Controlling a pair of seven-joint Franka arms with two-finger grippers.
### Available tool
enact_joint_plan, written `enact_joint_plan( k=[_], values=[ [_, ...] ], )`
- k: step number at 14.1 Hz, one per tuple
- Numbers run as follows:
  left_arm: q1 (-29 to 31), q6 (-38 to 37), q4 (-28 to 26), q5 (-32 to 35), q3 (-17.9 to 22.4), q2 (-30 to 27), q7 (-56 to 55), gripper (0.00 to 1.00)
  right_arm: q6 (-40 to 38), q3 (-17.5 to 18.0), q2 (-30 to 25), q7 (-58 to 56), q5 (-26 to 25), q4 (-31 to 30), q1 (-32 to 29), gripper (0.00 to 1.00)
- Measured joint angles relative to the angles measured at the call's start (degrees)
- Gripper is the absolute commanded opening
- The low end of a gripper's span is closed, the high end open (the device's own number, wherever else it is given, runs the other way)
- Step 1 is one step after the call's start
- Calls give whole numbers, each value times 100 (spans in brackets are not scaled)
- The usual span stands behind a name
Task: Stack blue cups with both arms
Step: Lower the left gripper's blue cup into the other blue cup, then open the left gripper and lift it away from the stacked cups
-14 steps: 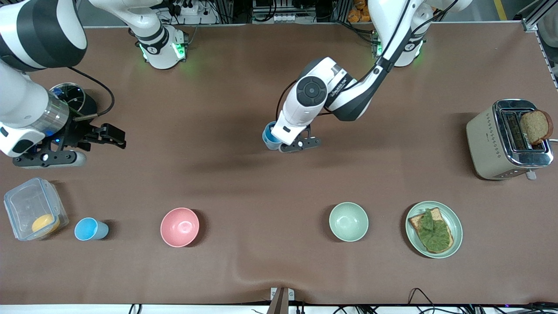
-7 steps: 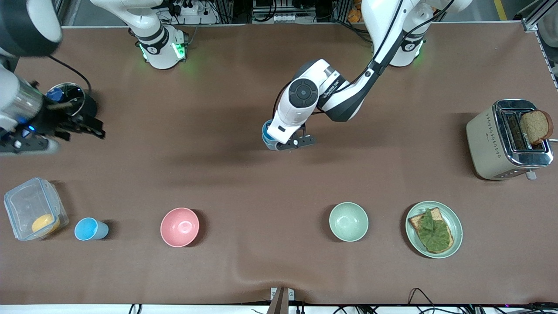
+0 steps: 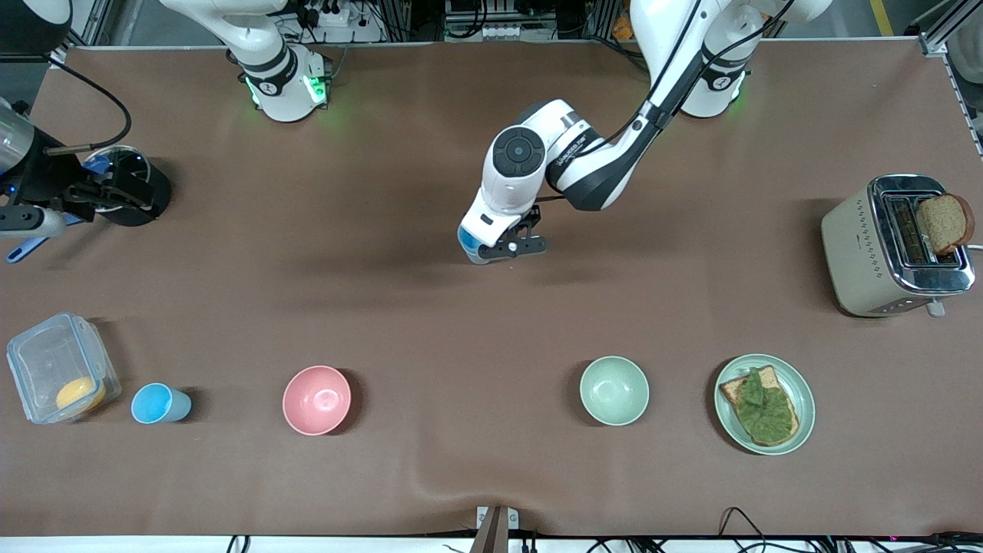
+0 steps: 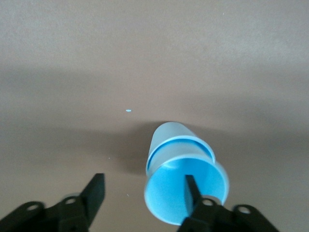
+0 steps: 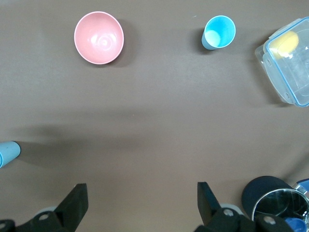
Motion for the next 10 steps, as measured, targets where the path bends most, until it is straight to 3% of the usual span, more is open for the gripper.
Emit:
enact_joint_plan(
  k=[5,10],
  values=[
    [360,-91,358,368,228,-166,7,100,-6,82,0,-3,-75,15,196,100],
    [1310,-1247,719,834,256,-649,749,100,-22,89,4,-2,-179,20,388,100]
  ],
)
